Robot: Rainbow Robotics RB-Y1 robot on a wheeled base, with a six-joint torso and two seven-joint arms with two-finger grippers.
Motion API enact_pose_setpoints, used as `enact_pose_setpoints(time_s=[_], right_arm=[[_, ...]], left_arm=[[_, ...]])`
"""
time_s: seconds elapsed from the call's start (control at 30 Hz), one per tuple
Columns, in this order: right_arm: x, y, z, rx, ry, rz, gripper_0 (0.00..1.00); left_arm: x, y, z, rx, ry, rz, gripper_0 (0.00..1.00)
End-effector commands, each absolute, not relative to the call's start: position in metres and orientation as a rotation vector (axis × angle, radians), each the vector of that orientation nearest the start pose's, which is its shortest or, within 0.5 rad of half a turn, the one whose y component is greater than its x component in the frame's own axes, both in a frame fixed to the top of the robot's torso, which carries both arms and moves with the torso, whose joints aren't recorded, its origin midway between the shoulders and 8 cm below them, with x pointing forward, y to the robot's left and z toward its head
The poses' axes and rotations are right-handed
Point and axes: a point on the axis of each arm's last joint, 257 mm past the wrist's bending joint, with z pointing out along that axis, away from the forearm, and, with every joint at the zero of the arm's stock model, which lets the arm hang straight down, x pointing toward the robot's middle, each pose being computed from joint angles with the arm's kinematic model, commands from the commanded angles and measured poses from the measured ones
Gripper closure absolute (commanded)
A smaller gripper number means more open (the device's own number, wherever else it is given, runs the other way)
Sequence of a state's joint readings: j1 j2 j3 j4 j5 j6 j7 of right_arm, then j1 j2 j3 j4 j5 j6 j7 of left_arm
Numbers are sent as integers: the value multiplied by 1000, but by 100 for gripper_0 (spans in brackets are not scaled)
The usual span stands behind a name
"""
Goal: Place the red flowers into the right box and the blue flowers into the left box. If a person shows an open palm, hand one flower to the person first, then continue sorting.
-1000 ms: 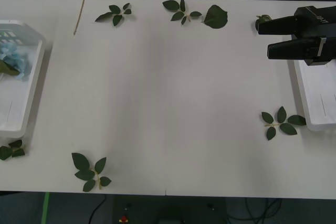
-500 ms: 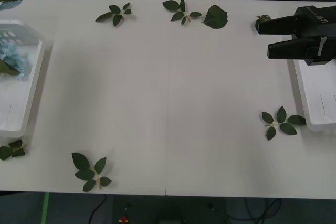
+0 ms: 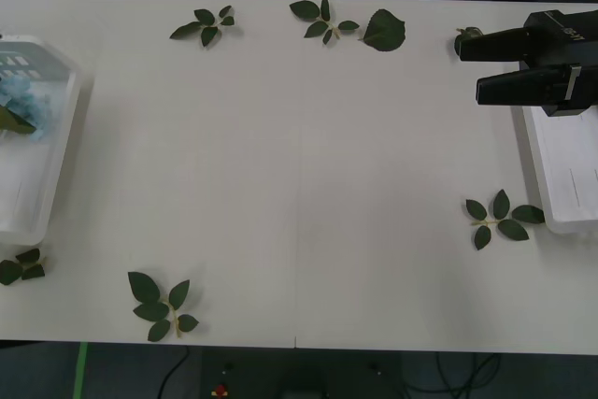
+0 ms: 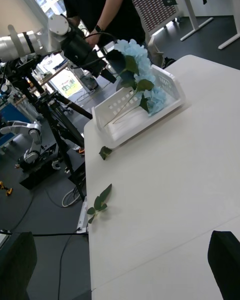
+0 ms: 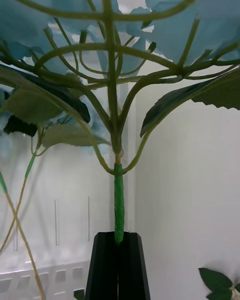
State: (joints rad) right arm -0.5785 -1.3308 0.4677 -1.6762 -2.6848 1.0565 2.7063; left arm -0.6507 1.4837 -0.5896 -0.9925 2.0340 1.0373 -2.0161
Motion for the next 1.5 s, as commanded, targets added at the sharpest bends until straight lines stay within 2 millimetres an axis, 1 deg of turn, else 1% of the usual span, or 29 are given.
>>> enact_pose_setpoints(time_s=[0.03,0.1,0.17,0.27,0.33,0.4,0.47,0.5,0.53,0.63,0.67,0.7,0.73,0.8,0.9,1.0,1.03,1.13,1.4,1.43,1.47,1.5], right_arm=[[402,-155,26,-1139,1571,1070,0],[402,-155,26,-1139,1571,1070,0],[402,-155,26,-1139,1571,1070,0],[402,-155,26,-1139,1571,1070,0],[402,-155,26,-1139,1571,1070,0],[402,-155,26,-1139,1571,1070,0],[402,-155,26,-1139,1571,1070,0],[402,-155,26,-1139,1571,1070,0],[402,-155,26,-1139,1571,1070,0],[402,-155,26,-1139,1571,1070,0],[402,-155,26,-1139,1571,1070,0],[402,-155,26,-1139,1571,1070,0],[402,-155,26,-1139,1571,1070,0],[402,-155,26,-1139,1571,1070,0],[402,-155,26,-1139,1571,1070,0],[402,-155,26,-1139,1571,1070,0],[402,-155,26,-1139,1571,1070,0],[402,-155,26,-1139,1571,1070,0],[402,-155,26,-1139,1571,1070,0],[402,-155,26,-1139,1571,1070,0],[402,-155,26,-1139,1571,1070,0],[402,-155,26,-1139,1571,1070,0]], left_arm=[[465,583,-129,46,2483,-152,100],[457,588,-144,34,2508,-143,100],[456,594,-154,40,2512,-107,100],[458,607,-162,67,2515,-22,100],[464,610,-164,55,2495,-1,100],[472,611,-161,37,2464,-1,100],[487,607,-151,22,2412,-12,100],[491,606,-148,20,2398,-11,100],[505,600,-139,17,2357,-21,100],[531,590,-129,25,2281,-7,100],[539,588,-132,27,2264,6,100],[542,589,-132,28,2256,19,100],[545,589,-140,29,2253,36,100],[547,589,-156,19,2260,49,100],[547,588,-168,19,2273,52,100],[542,593,-185,42,2302,97,100],[541,593,-193,45,2305,112,100],[539,592,-207,39,2314,118,100],[540,585,-219,39,2323,106,99],[540,585,-219,37,2323,105,93],[540,586,-218,38,2322,107,69],[540,586,-218,42,2323,109,5]])
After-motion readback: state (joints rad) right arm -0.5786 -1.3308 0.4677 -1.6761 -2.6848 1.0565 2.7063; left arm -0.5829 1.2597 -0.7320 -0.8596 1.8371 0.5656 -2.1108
